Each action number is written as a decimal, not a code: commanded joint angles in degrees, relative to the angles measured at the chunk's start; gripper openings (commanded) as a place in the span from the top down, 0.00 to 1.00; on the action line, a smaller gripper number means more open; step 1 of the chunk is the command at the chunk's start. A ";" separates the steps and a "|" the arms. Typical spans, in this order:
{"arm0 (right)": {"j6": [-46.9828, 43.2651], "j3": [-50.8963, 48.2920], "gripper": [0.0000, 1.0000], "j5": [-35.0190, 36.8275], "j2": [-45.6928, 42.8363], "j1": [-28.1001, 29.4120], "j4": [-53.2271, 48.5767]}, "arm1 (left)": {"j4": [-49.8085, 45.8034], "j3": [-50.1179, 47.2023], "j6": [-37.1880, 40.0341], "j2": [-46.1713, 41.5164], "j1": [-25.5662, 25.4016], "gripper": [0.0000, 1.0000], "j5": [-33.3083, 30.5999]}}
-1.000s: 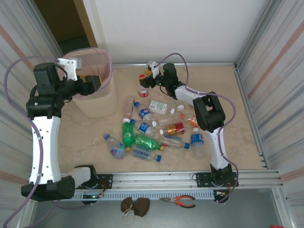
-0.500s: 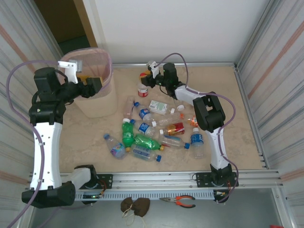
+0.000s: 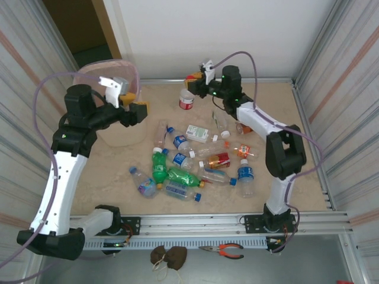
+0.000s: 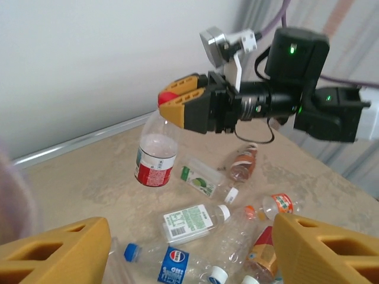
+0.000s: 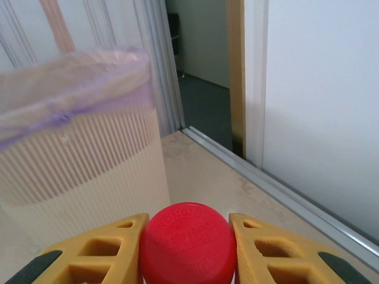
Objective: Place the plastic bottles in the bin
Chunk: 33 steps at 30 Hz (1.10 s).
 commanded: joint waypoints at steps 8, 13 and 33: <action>2.77 -9.85 0.78 -13.98 -23.07 -2.58 -15.15 | 4.29 2.13 9.38 5.98 -13.55 0.25 3.50; 2.30 -11.35 0.80 -18.22 -31.46 -2.14 -21.49 | 6.87 0.93 11.23 7.27 -18.50 0.22 6.11; 3.73 -7.35 0.80 -18.90 -44.12 4.21 -26.97 | 9.59 0.09 16.12 12.02 -29.27 0.27 12.82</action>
